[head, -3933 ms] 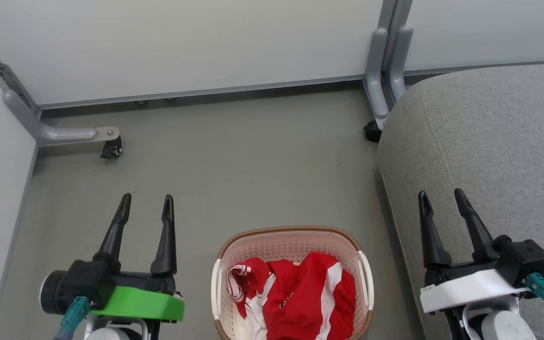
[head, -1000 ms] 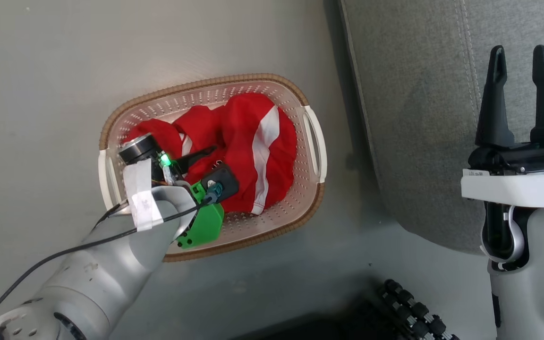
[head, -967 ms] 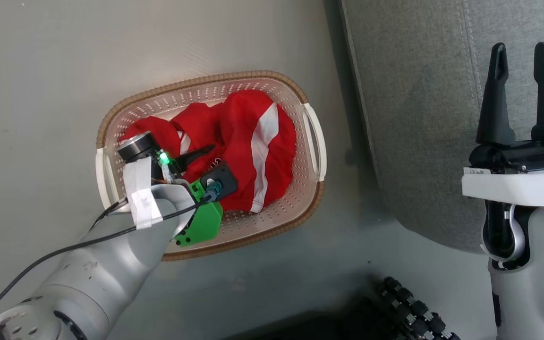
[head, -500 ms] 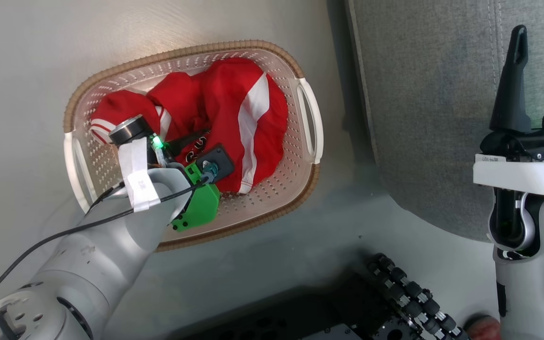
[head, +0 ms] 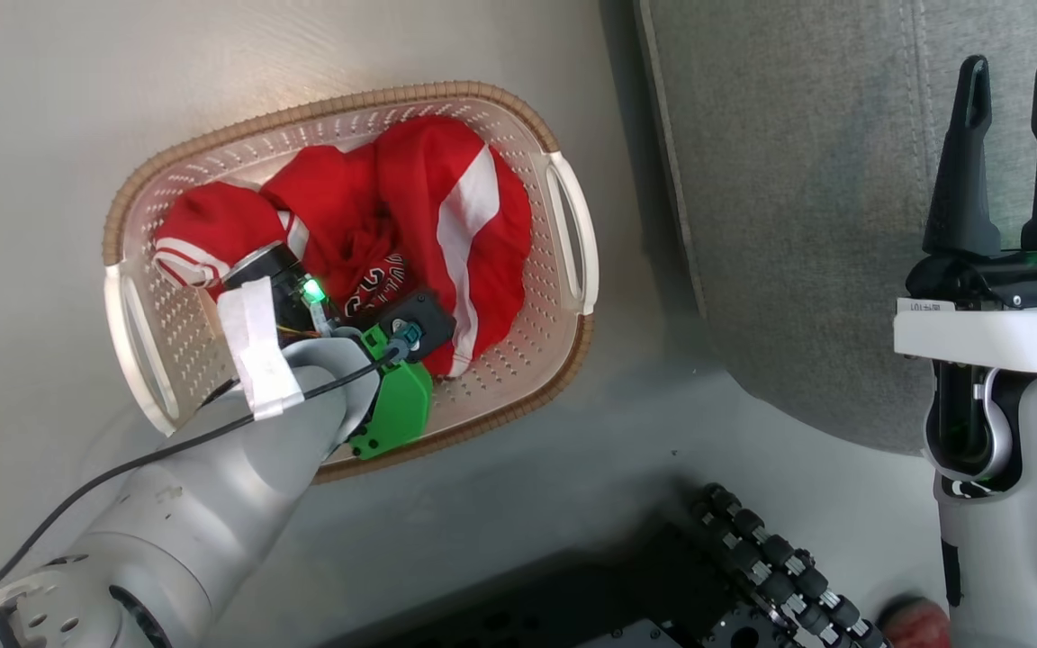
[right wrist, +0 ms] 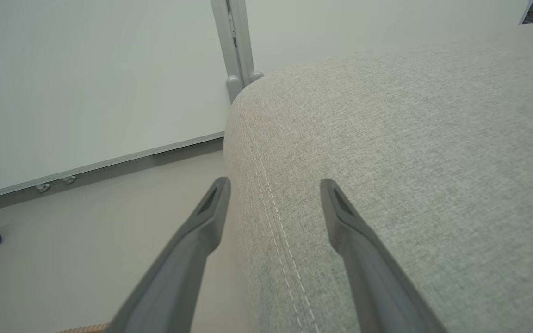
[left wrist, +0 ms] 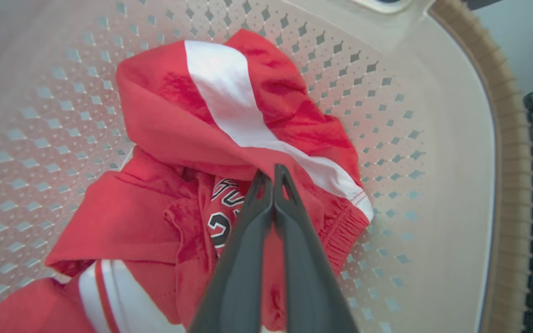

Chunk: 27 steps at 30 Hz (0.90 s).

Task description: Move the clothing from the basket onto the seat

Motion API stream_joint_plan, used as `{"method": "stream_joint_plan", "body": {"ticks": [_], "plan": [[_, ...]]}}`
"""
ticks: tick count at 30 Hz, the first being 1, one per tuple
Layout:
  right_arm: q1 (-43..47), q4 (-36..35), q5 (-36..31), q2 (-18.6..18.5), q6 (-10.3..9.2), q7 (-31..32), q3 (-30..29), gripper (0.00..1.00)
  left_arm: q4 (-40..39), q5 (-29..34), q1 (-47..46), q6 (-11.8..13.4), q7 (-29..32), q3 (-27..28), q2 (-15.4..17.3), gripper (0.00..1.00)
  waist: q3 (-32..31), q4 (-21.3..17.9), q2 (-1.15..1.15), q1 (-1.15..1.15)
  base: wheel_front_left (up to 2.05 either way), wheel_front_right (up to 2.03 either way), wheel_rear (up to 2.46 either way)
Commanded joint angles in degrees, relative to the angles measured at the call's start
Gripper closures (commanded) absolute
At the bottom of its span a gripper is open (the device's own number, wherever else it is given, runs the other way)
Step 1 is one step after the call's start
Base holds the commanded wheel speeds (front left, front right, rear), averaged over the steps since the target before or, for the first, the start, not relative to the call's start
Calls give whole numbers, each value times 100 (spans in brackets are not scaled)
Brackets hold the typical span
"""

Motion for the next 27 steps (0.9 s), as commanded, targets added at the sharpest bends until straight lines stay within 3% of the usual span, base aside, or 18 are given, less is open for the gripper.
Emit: {"method": "stream_joint_plan", "body": {"ticks": [1,5,11,15,27], "plan": [[74,18,-49,-9,0,-18,-28,0,-110,-181,52,12,-62,10,45,100,-194,97,0,0,0,0,0],[165,38,-177,-10,0,-18,-41,0,-509,-610,166,11,-113,104,86,100,-576,257,0,0,0,0,0],[371,67,-444,-11,0,-18,-82,0,-1587,-762,623,11,-103,895,254,100,-1270,559,0,0,0,0,0],[562,104,-611,-13,0,-18,-45,0,-2182,-594,1088,14,-100,1516,307,100,-1785,715,0,0,0,0,0],[1347,259,-971,-13,0,-18,178,0,-3762,-10,2757,17,-100,3393,29,100,-3385,1035,0,0,0,0,0]]}}
